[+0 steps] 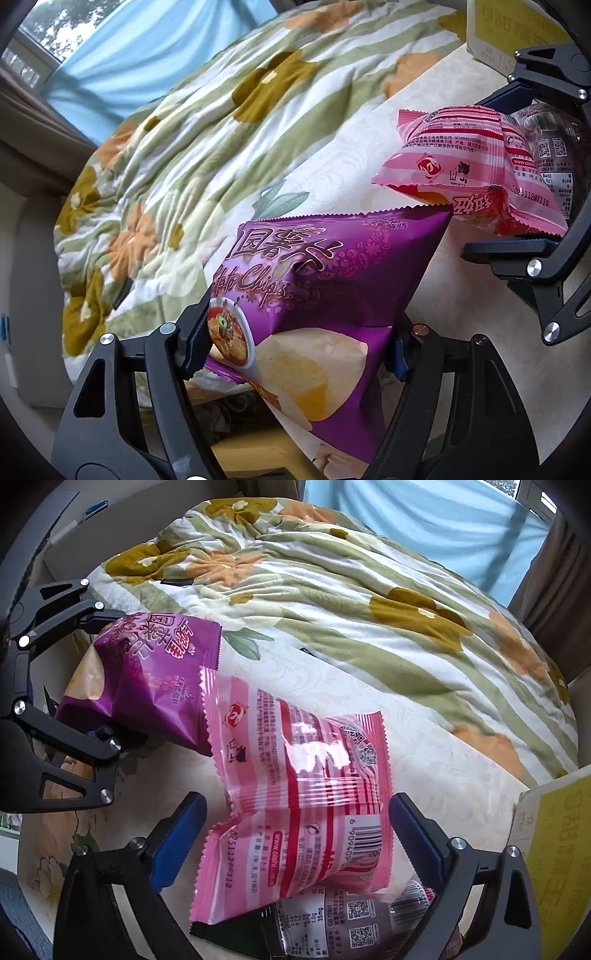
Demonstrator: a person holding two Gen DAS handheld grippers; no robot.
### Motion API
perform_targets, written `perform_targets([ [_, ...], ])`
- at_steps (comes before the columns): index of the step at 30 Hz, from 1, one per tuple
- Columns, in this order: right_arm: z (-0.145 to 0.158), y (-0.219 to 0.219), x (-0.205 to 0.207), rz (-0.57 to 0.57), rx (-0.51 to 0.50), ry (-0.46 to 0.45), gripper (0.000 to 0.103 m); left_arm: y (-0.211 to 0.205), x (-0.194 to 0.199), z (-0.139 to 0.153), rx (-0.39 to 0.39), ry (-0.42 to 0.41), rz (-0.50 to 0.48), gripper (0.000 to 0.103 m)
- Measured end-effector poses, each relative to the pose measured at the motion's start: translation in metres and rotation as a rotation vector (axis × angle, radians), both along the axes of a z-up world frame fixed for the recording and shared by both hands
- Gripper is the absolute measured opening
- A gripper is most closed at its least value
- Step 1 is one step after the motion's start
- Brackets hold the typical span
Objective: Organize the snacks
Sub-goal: 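Grasp a purple potato chips bag with the left gripper while the right grasps a pink striped bag, then carry both bags into the box and open both grippers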
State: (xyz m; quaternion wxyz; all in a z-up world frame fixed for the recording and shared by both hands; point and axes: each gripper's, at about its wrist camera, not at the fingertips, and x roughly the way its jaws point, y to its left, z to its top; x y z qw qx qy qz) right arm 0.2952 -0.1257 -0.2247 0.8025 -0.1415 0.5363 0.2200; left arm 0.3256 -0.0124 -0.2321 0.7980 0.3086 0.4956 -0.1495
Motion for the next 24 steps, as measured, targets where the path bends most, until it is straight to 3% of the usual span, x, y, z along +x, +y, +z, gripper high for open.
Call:
perform_targets([
  [9,-0.006,0.004,0.009,-0.003,0.018,0.046,0.071,0.006,-0.009,0.006,-0.017,0.009,0.016,0.070],
  [17,0.004,0.006,0.002,-0.028,0.061,0.042,0.064,0.017,-0.018,0.023,-0.041,-0.019,0.032,0.070],
  [24,0.035,0.005,-0.009,-0.087,0.132,0.001,0.063,0.032,-0.033,0.052,-0.083,-0.061,0.054,0.070],
])
